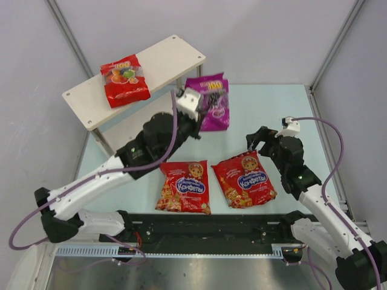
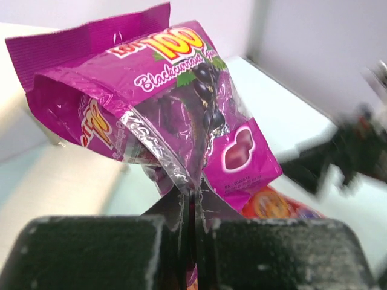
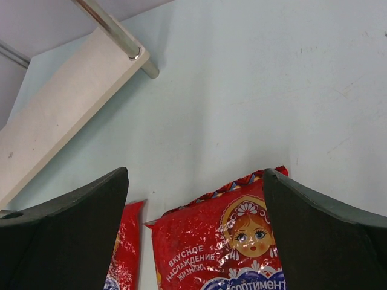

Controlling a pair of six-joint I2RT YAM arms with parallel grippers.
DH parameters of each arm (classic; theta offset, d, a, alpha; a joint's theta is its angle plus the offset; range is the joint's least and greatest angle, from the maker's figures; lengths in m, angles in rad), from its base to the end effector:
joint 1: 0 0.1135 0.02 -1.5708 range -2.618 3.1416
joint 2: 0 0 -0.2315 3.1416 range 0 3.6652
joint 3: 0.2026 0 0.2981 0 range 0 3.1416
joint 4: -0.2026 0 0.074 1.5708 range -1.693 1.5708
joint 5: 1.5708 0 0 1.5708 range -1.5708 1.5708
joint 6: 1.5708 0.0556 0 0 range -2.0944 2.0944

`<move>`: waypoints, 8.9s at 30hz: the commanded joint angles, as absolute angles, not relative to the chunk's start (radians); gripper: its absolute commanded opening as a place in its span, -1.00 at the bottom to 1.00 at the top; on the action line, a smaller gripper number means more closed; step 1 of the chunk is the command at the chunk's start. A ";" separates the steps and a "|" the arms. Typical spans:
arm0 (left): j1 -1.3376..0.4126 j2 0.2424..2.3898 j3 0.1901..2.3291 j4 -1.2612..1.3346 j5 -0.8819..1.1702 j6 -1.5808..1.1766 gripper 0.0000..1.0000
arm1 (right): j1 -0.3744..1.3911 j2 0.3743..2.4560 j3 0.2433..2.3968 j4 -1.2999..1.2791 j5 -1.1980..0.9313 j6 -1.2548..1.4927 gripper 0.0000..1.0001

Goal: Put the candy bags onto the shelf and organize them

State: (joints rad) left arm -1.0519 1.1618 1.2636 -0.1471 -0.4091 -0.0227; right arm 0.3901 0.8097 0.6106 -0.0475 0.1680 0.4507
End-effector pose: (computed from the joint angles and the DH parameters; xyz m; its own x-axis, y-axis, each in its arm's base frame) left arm 0.1864 -0.2819 0.4096 -0.0361 0.0212 -0.9991 0.5990 0.8007 -0.0047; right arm 0.2656 0.0992 0.2507 -0.3012 0.3405 -0.8907 -0.1041 0.9167 0.3857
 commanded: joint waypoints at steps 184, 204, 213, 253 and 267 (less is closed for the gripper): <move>-0.298 1.810 1.845 -0.258 -0.333 -0.293 0.36 | 0.344 1.037 0.584 0.046 0.095 0.456 0.96; -0.301 1.693 2.159 -0.298 -0.181 -0.279 0.99 | 0.339 0.992 0.584 0.034 0.097 0.456 0.96; -0.301 1.183 1.599 -0.304 -0.350 -0.325 0.99 | 0.339 1.000 0.584 0.046 0.075 0.463 0.96; -0.225 0.827 1.071 -0.198 -0.236 -0.428 0.83 | 0.339 1.003 0.583 0.029 0.057 0.465 0.96; -0.225 0.900 1.072 -0.127 -0.170 -0.437 0.81 | 0.339 1.008 0.580 0.028 0.058 0.462 0.96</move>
State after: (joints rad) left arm -0.2325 0.8860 1.0733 -0.1894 -0.2096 -0.4282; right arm 0.3428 1.0115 0.5854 0.0162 0.0444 0.4698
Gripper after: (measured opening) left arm 0.907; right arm 0.980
